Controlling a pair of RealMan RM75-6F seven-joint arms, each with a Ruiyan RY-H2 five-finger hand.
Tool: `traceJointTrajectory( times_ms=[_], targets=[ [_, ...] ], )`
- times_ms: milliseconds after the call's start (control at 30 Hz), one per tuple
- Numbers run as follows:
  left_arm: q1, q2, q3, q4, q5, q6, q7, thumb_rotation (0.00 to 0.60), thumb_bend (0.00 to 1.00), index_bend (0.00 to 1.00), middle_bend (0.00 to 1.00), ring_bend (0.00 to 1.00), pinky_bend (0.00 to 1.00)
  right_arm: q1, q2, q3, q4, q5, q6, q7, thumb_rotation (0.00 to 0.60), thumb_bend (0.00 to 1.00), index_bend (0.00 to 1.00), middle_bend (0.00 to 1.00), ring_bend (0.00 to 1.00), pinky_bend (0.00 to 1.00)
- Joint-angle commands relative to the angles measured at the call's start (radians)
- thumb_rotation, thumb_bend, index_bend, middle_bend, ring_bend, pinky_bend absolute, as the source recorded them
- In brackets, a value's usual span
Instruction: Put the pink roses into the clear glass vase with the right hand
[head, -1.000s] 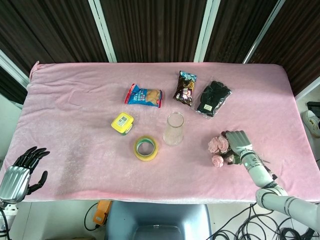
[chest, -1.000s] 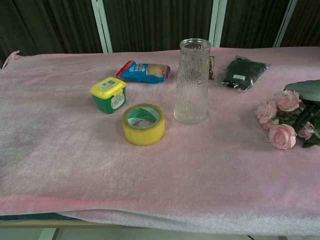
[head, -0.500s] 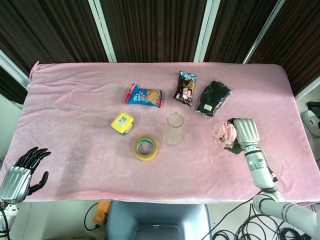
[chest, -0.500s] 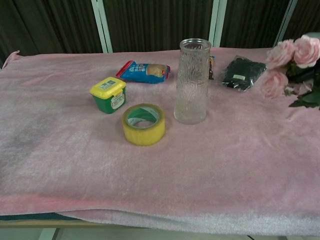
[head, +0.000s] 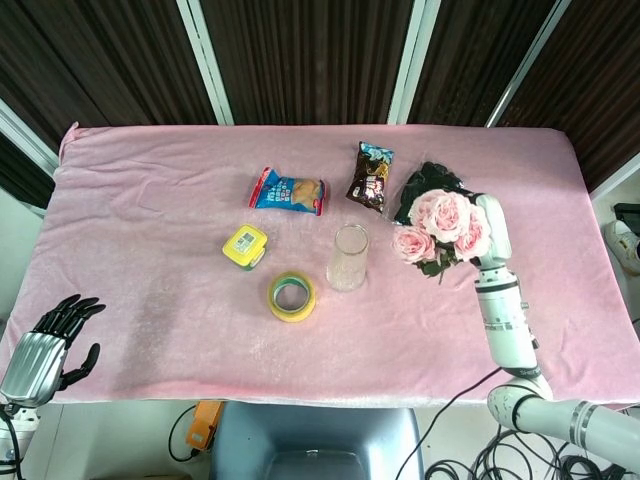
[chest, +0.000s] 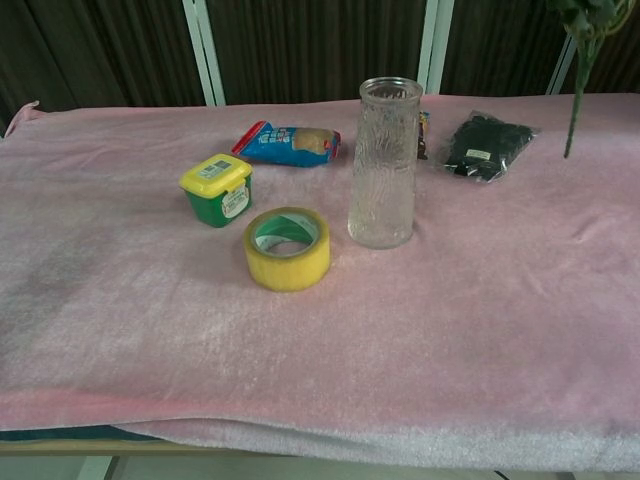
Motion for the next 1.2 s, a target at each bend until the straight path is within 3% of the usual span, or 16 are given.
traceJointTrajectory(
  times_ms=[33, 267, 567, 733, 967, 1200],
  targets=[
    [0.001, 0.000, 0.000, 0.000, 0.000, 0.001, -0.001, 0.600, 0.46, 0.23, 0.18, 0.10, 0.26, 0.058, 0.036, 0.066, -0.083, 0.035, -0.051, -0.002, 0.600, 0.49, 0.83, 0.73, 0.71, 0.98],
    [0.000, -0.001, -0.003, 0.003, -0.010, -0.006, -0.002, 0.600, 0.46, 0.23, 0.18, 0.10, 0.26, 0.161, 0.006, 0.130, -0.122, 0.120, -0.109, -0.072, 0.600, 0.49, 0.83, 0.73, 0.71, 0.98],
    [0.001, -0.003, -0.005, 0.005, -0.013, -0.005, 0.002, 0.600, 0.46, 0.23, 0.18, 0.10, 0.26, 0.299, -0.087, 0.172, -0.026, 0.165, -0.138, -0.133, 0.600, 0.49, 0.83, 0.73, 0.71, 0.98],
    [0.001, -0.003, -0.006, 0.005, -0.015, -0.006, 0.002, 0.600, 0.46, 0.23, 0.18, 0.10, 0.26, 0.324, -0.105, 0.177, 0.003, 0.168, -0.137, -0.143, 0.600, 0.49, 0.83, 0.73, 0.71, 0.98],
    [0.001, -0.004, -0.010, 0.007, -0.024, -0.009, 0.002, 0.600, 0.46, 0.23, 0.18, 0.10, 0.26, 0.389, -0.187, 0.167, 0.170, 0.192, -0.141, -0.159, 0.600, 0.49, 0.83, 0.73, 0.71, 0.98],
    [0.000, -0.006, -0.012, 0.009, -0.030, -0.015, 0.003, 0.600, 0.46, 0.23, 0.18, 0.10, 0.26, 0.416, -0.221, 0.158, 0.253, 0.177, -0.152, -0.119, 0.600, 0.49, 0.83, 0.73, 0.71, 0.98]
  ],
)
